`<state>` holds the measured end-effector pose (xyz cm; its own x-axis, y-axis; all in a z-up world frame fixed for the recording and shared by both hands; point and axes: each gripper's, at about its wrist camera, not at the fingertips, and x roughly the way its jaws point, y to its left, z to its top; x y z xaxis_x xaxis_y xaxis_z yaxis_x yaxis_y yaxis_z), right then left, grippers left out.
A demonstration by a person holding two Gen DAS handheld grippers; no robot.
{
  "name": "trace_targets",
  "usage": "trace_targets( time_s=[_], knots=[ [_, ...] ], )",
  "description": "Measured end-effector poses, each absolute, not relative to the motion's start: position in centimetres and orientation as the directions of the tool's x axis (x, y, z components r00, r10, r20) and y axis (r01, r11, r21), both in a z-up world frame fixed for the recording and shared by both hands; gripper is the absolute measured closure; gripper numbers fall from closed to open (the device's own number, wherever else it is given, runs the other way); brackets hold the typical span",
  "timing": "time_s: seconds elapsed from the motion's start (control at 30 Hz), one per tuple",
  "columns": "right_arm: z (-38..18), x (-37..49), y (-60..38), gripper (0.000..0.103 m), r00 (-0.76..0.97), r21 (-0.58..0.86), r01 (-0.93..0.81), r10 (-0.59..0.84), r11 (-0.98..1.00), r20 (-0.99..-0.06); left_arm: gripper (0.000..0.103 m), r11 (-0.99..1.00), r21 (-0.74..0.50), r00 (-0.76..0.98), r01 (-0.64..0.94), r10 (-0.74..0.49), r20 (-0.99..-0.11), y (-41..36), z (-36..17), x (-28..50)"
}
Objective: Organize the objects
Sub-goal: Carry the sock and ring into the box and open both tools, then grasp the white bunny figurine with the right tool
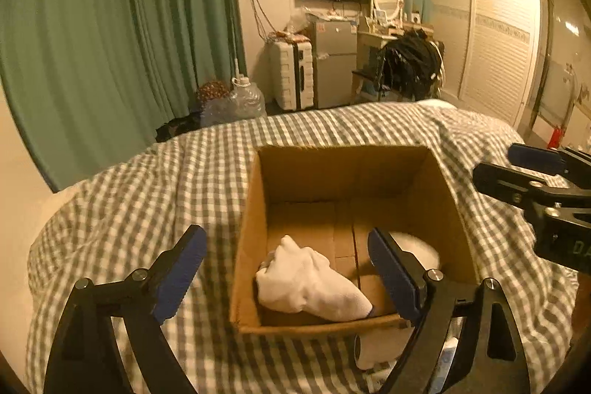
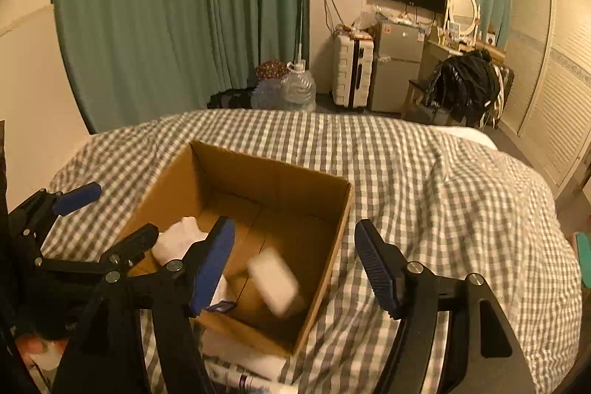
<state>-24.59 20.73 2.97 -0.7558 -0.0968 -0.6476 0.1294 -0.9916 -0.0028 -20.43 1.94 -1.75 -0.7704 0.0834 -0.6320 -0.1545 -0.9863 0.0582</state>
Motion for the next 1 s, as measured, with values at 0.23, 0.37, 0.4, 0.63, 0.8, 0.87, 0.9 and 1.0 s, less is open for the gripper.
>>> trace_targets(
  time_s=[0.23, 0.37, 0.4, 0.63, 0.8, 0.87, 0.9, 1.0],
  knots=[
    [8.3, -18.5, 20.7, 0.023, -0.817, -0.03, 0.138, -0.096, -0.99, -0.569, 0.003, -0.992, 0.034, -0.801, -0.124, 0.08, -0.593, 0.9, 1.9, -16.1],
    [10.4, -14.6, 20.5, 0.017, -0.844, -0.046, 0.137, -0.092, -0.99, -0.529, 0.002, -0.993, 0.032, -0.811, -0.116, 0.076, -0.58, 0.9, 3.1, -13.4],
    [10.8, -13.5, 20.5, 0.015, -0.847, -0.05, 0.138, -0.091, -0.989, -0.524, 0.002, -0.993, 0.034, -0.812, -0.113, 0.073, -0.579, 0.9, 3.2, -12.8],
    [8.8, -8.7, 19.5, 0.015, -0.822, -0.071, 0.141, -0.077, -0.988, -0.564, 0.002, -0.998, 0.027, -0.811, -0.064, 0.036, -0.583, 0.1, 1.4, -8.0],
    [4.6, -6.9, 18.9, 0.015, -0.775, -0.058, 0.137, -0.071, -0.989, -0.628, 0.002, -0.999, 0.003, -0.788, -0.045, 0.034, -0.614, -0.6, -1.7, -5.7],
    [2.6, -6.7, 18.6, 0.015, -0.751, -0.058, 0.142, -0.069, -0.988, -0.657, 0.002, -0.998, 0.025, -0.777, -0.051, 0.024, -0.629, -0.3, -3.1, -5.0],
    [1.5, -6.6, 18.4, 0.015, -0.735, -0.051, 0.143, -0.071, -0.988, -0.674, 0.002, -0.998, 0.037, -0.772, -0.057, 0.02, -0.635, -0.2, -3.8, -4.6],
    [-1.9, -6.5, 17.8, 0.015, -0.679, -0.041, 0.153, -0.075, -0.987, -0.73, 0.002, -0.996, 0.058, -0.755, -0.071, 0.016, -0.656, 0.2, -6.0, -3.6]
  ],
)
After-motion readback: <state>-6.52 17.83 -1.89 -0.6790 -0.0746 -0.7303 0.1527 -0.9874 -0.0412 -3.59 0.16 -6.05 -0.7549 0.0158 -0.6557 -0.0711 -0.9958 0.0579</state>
